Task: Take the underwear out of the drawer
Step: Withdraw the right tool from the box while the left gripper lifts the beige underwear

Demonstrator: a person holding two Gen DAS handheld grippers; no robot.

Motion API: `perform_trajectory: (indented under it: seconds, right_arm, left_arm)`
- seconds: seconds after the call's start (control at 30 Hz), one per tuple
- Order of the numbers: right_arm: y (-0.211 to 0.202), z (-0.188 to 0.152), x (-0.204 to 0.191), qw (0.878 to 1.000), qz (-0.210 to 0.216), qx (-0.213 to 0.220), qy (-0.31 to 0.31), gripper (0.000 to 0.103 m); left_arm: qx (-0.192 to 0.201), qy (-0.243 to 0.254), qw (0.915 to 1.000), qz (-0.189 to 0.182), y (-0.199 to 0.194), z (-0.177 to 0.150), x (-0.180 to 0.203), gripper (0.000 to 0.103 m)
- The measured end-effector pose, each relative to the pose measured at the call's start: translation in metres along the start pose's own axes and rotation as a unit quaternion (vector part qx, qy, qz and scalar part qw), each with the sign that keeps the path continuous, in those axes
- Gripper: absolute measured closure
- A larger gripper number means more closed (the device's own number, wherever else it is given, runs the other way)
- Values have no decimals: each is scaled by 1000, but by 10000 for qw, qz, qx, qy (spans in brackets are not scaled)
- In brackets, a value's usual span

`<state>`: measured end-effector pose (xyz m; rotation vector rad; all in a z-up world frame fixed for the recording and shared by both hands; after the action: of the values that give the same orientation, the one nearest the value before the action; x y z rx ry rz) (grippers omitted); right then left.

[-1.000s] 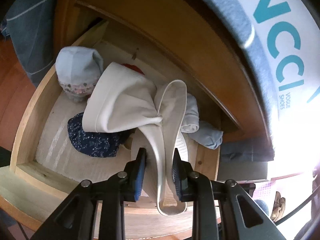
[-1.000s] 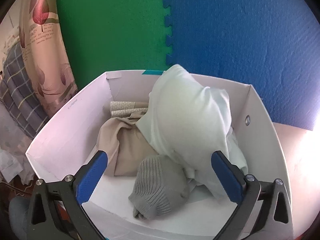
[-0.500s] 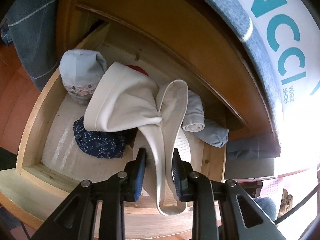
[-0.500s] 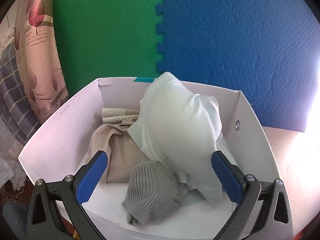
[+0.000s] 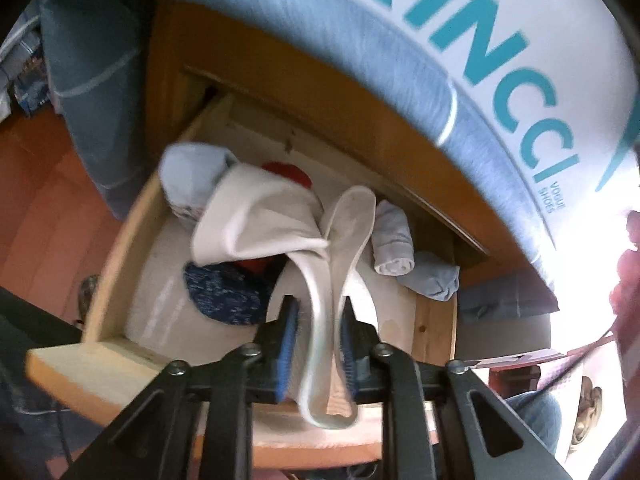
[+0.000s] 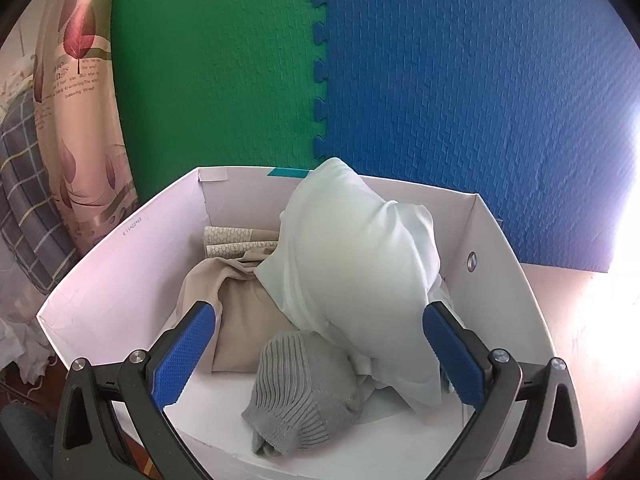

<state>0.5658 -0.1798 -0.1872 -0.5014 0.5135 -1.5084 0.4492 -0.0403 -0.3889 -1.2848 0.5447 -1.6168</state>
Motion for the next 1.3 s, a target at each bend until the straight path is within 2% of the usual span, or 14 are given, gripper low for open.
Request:
perform_trajectory:
  seconds: [0.03,0.2,0.3,0.37,0.43,0.53,0.6,0.8,0.87,1.0,1.07,1.13,1.2,1.3]
  right_arm:
    - [0,0,0,10000,-8,33,-5,0]
    - [-1,1,1,9999,-42,109,48,0]
    - [0,1,5,9993,284,-136,181,0]
    - [-7,-1,16,9991,213,-85,360,0]
    - [-20,-1,28,9989,190,131,419,0]
    - [-24,0,38,9992,298,4,279,0]
    - [-30,1,41,9993,328,7,150,0]
    - [-68,9,41,9960,807,385,10,0]
    - [-84,8,38,9938,973,540,-51,0]
    - [-103,-3,37,9890,1323,666,-26,0]
    - [-112,-14,47,9904,1145,775,-15,0]
    - [-116,-29,62,9934,789,830,-42,0]
    - [-119,-41,79,9957,404,835,-50,0]
    - [-115,-63,113,9974,-253,663,109,0]
  left_arm:
    - [21,8,10000,13,-4,0,-2,98]
    - [-60,13,9995,308,1,-2,-15,99]
    - [-454,-252,9986,92,15,-2,-25,99]
    - [-348,-689,9969,-156,13,-1,-37,96]
    - [-396,-709,9966,-142,15,3,-39,87]
    - [-741,-560,9956,100,25,9,-31,61]
    - [-1038,-341,9940,90,34,10,-21,27]
    - [-1897,-103,9799,615,74,2,-9,17]
    - [-2182,-281,9745,446,90,-1,-8,17]
    - [-2246,-354,9737,159,112,0,1,17]
    - [-2348,-390,9713,46,118,0,6,18]
    - [-2252,-535,9725,249,116,2,6,33]
    - [-2306,-534,9712,267,119,-1,7,59]
    - [-2195,-535,9736,331,117,-3,1,71]
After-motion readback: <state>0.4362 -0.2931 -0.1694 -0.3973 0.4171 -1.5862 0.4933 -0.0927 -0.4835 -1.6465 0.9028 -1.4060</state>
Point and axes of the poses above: each gripper's, at about its wrist camera, not at the fingertips, and y roughly the way its jaws point, x to its right, z to its top, the point moved 2 cm from there along y, roughly the way its jaws point, and after that the axes turned 1 degree about z, right-handed, at the moved point
